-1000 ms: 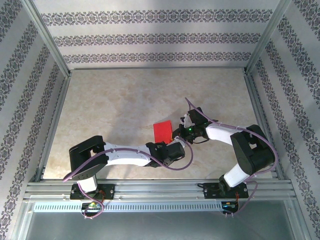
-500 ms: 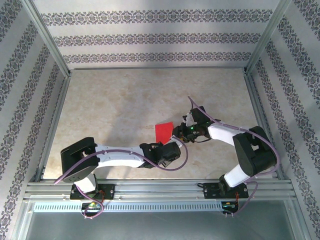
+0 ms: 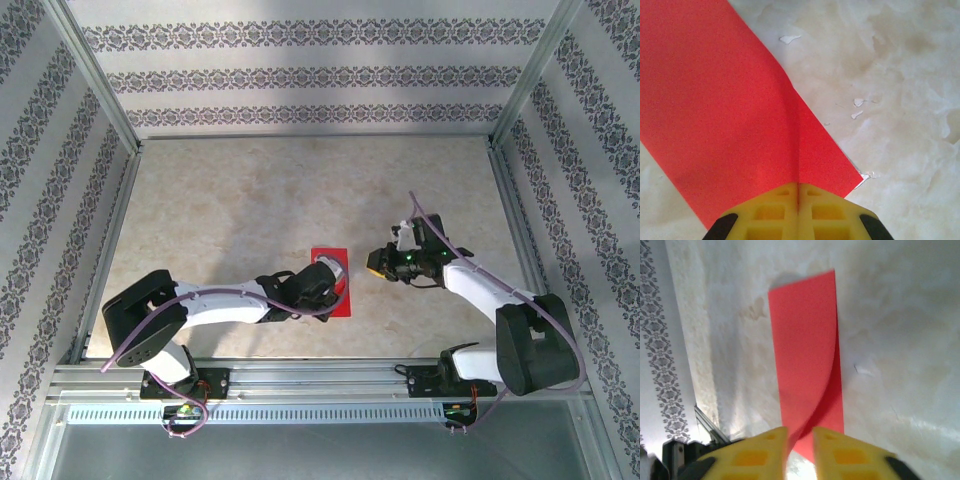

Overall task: Fold a paper plane with a square sheet of paper (fold left side to right side)
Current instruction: Fold the triangle a second time at the center of the table.

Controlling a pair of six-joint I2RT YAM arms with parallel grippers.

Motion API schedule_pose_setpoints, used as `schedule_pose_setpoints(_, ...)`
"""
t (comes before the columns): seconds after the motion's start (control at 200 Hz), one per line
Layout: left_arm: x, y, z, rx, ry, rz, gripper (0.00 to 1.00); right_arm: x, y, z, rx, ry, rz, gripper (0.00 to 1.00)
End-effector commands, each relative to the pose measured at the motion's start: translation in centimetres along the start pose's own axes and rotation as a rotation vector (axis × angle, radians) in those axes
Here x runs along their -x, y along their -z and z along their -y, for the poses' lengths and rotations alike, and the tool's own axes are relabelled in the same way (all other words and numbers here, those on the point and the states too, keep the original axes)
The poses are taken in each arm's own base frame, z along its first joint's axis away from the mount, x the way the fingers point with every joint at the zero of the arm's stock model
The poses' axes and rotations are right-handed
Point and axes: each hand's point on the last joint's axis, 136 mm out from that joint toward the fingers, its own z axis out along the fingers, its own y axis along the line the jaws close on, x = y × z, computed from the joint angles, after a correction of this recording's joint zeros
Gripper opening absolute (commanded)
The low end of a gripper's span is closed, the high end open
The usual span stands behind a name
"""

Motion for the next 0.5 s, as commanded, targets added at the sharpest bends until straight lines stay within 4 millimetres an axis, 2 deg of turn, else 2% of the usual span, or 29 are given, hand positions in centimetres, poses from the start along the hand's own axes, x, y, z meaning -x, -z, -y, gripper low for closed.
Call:
schedule_pose_setpoints(0.0,1.5,0.6,1.4,-0.129,0.116,0.051,0.00,-2.3,-0.4,0.3,0.013,0.029,-0.052,0.07)
schedule_pose_setpoints(0.055,1.5,0.6,1.3,-0.141,0.135,0.053,0.00,-3.4,-0.9,0.4,0.013,0.037,-0.073,0.00)
schedule_pose_setpoints(0.24,1.5,0.3,0.9,-0.167,0.188,0.063,0.00,-6.1,-3.0,0.5,-0.013,0.067,-0.108,0.00)
schedule_pose_setpoints(0.495,1.8,0.1,1.1,-0.181,0.197,0.069,0.00,-7.5,-5.0,1.3,-0.070,0.075,-0.130,0.00)
